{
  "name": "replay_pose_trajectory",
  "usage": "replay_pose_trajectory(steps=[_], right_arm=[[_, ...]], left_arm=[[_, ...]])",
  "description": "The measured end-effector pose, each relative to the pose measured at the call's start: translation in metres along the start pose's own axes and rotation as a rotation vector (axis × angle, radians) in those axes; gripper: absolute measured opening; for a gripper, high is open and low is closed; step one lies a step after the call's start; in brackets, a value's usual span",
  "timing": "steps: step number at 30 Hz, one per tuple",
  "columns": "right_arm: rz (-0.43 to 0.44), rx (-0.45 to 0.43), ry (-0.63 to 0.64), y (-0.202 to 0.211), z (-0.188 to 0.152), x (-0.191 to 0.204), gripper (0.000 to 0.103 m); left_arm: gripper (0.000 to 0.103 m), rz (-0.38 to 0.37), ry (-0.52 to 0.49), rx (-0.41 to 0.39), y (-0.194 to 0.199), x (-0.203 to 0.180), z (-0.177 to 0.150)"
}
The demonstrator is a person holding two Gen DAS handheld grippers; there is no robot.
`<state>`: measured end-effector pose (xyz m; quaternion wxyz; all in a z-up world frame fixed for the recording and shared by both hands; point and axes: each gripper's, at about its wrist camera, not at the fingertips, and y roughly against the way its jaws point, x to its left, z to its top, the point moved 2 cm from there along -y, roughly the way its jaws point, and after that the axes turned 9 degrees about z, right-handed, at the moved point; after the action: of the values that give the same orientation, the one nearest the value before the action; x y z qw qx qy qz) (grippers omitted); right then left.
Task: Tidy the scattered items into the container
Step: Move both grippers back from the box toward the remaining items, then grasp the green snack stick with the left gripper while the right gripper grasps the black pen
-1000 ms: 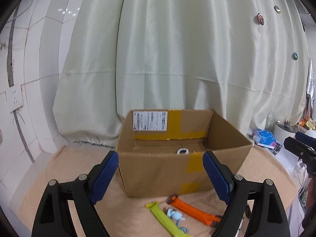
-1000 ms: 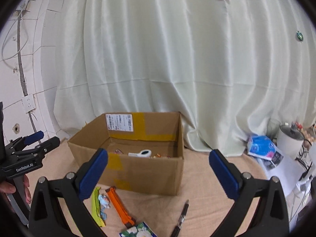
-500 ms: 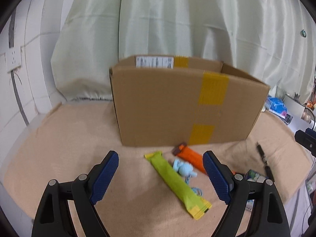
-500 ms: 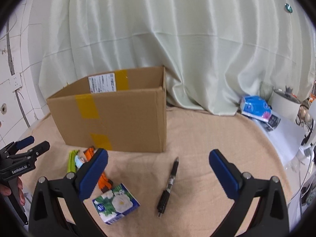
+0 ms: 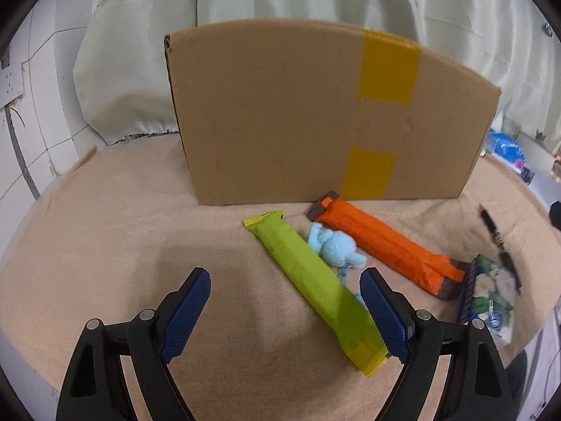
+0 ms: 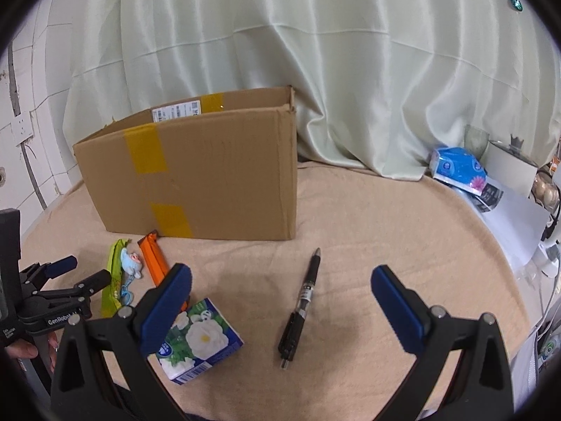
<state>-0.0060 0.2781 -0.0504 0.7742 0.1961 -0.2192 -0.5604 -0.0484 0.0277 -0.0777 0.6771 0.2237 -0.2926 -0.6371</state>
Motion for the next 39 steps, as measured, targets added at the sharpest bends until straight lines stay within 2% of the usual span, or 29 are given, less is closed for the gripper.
replay_pose_trajectory(steps=[9,14,24,25,26,29,30,34,39], right_arm=[[0.009,0.019,-0.023,-0.012,-0.005,-0.005,0.103],[0.008,0.035,-0.021,-0.02,-0.007,-0.004,0.103],[-0.025,0.064,-0.05,-0.025,-0.016,-0.021,0.103],[-0.025,0.068,-0.051,-0.026,-0.016,-0.022,0.103],[-0.025,0.073,-0.051,-0.028,-0.017,-0.023,0.103],[-0.026,0.086,-0.05,-0.032,-0.02,-0.023,0.103],[-0.028,0.089,-0.051,-0.033,-0.021,-0.023,0.103],[-0.027,0.118,-0.059,-0.042,-0.026,-0.025,0.103],[-0.025,0.151,-0.078,-0.049,-0.03,-0.027,0.103]], left_arm=[[0.088,0.076,0.027,0.028,-0.016,0.027,-0.003],[0.088,0.085,0.007,0.031,-0.02,0.025,-0.004],[0.087,0.049,-0.004,0.013,-0.028,0.015,-0.001],[0.08,0.039,-0.004,0.01,-0.029,0.016,0.0],[0.061,0.035,-0.003,0.009,-0.028,0.017,0.0],[0.029,0.038,-0.035,0.015,-0.033,0.015,0.001],[0.022,0.025,-0.041,0.021,-0.035,0.014,0.0],[0.022,0.012,-0.018,0.006,-0.038,0.017,0.002],[0.023,0.023,-0.038,0.008,-0.042,0.015,0.003]])
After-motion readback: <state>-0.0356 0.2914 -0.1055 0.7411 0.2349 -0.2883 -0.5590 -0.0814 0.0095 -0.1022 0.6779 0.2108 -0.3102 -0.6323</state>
